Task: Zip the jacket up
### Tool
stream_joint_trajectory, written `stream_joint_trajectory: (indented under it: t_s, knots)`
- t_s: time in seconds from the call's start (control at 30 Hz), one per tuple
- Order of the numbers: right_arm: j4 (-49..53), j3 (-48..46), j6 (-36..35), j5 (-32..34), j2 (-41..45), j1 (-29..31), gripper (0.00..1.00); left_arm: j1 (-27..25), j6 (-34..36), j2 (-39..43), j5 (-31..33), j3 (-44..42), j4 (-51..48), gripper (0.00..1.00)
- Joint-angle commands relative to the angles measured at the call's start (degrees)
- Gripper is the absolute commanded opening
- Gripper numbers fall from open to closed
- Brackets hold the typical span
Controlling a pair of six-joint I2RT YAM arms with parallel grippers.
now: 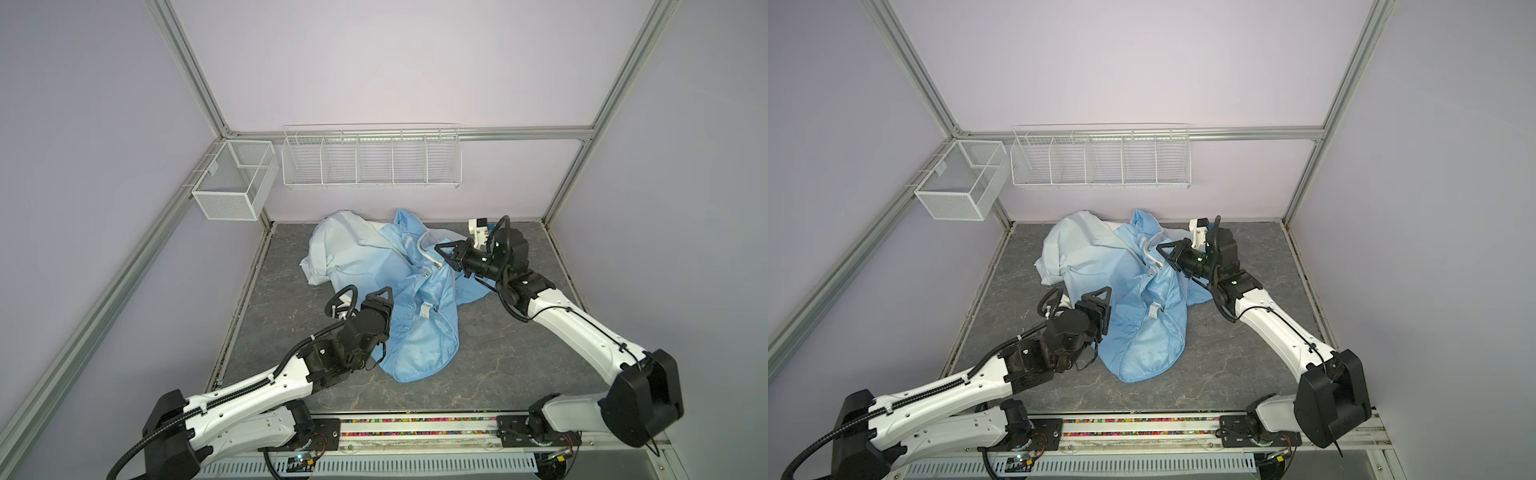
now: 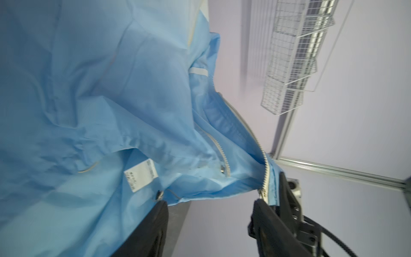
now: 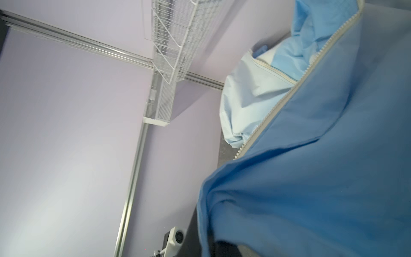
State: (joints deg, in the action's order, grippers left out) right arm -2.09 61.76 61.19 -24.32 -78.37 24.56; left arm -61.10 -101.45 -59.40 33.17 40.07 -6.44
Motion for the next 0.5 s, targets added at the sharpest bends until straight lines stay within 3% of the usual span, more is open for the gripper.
stream_joint_trajectory:
  t_s: [0.0,0.17,0.27,0.4,0.47]
  knots:
    - [20.4,-0.9,-9.9,1.8,-1.4,-2.2,0.07,1.4,0.8,-1.8,-2.3,1.2,-4.7,0.59]
    - [24.4,-9.6,-12.9,-0.4,-2.2,-6.6,0.07,4.6,-0.2,-1.3,-5.5,-4.6,-2.9,0.54]
    - [31.1,-9.5,-15.7,2.6,-2.0,-7.4,0.22,7.6,0.3,-0.4,-7.7,-7.8,-3.5,0.46]
    - [35.1,-9.3,-16.2,5.7,1.0,-9.4,0.58,12.9,3.8,-0.9,-11.5,-10.0,-4.6,0.4]
    - [37.2,-8.0,-17.3,7.8,2.5,-9.5,0.63,16.2,6.2,-2.4,-14.2,-11.8,-1.6,0.35]
